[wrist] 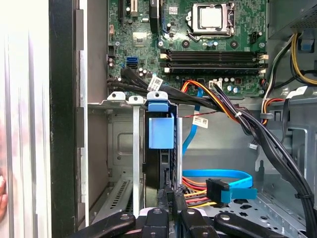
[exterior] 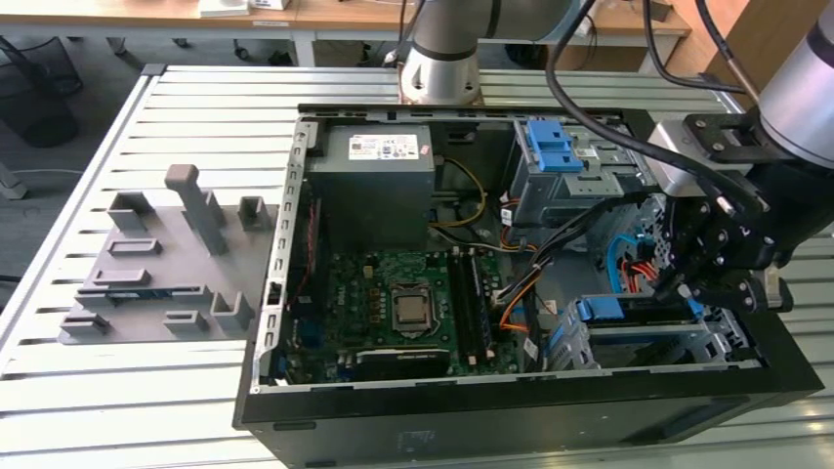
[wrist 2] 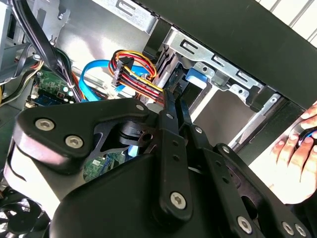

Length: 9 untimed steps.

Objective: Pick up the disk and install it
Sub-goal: 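Insert the first disk wire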

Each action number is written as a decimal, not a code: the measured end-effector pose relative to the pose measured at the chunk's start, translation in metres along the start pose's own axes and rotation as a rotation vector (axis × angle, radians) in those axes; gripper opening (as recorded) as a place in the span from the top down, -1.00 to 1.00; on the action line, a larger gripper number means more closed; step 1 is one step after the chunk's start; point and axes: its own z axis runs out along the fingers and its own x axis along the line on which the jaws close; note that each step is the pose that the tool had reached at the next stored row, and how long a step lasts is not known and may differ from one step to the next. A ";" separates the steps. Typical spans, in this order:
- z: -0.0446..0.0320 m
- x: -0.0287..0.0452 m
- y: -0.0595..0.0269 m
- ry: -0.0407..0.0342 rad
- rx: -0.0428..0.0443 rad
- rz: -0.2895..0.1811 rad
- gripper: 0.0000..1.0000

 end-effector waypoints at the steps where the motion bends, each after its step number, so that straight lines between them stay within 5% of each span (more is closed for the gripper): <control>1: 0.0001 0.0000 0.0000 0.0001 0.0000 0.000 0.67; 9: 0.0012 0.0001 0.0000 0.0002 0.0000 0.000 0.67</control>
